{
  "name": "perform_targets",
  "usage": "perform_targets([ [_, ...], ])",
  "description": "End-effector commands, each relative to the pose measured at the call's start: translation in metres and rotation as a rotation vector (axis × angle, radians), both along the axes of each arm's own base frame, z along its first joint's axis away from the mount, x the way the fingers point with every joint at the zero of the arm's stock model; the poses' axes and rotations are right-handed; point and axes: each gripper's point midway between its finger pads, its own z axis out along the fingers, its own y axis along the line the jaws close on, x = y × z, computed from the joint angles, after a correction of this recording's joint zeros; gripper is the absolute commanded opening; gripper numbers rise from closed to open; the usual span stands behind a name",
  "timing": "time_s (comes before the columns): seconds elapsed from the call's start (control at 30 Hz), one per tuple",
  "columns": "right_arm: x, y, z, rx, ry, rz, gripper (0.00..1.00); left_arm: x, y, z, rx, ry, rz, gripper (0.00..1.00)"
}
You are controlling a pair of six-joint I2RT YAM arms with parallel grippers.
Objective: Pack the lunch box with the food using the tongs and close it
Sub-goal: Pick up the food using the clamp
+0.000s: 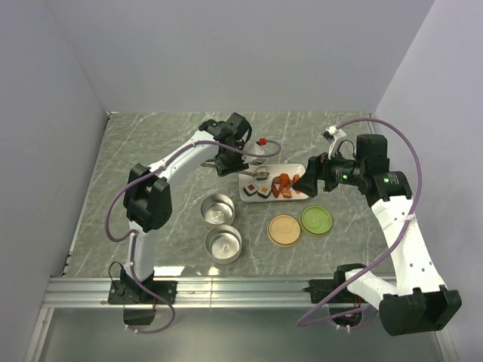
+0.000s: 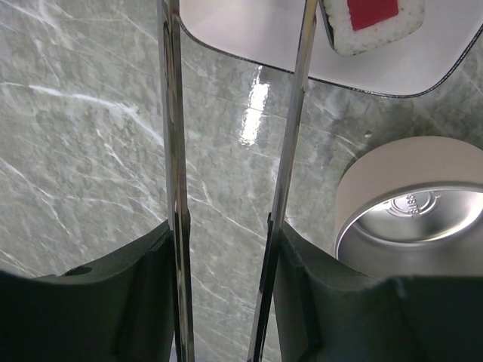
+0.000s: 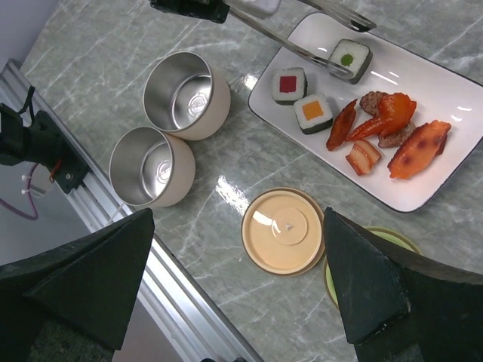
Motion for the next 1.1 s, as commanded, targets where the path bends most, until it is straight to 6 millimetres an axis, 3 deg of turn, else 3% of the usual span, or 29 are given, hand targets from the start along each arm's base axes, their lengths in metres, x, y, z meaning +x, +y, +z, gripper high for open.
perform_targets([
  [0.0,0.007,0.002,0.02,0.024,-0.058,0.009,1.0,0.006,-0.004,0.0,0.012,-0.033,-0.021,0.5],
  [0.37,0.009,0.0,0.017,0.024,-0.048,0.008,1.0,0.008,-0.002,-0.009,0.044,-0.04,-0.027,0.48],
  [0.63,0.009,-0.001,0.017,0.019,-0.045,0.008,1.0,0.011,-0.005,0.002,0.025,-0.06,-0.017,0.35],
  [0.87,0.011,-0.001,0.023,0.019,-0.055,0.014,1.0,0.006,-0.01,0.055,-0.089,-0.121,0.022,0.29],
  [1.03,0.011,-0.002,0.023,0.002,-0.064,0.016,1.0,-0.008,0.001,0.094,-0.154,-0.184,0.048,0.26],
  [1.07,0.011,-0.003,0.021,-0.002,-0.057,0.015,1.0,-0.013,0.004,0.094,-0.157,-0.175,0.056,0.25],
])
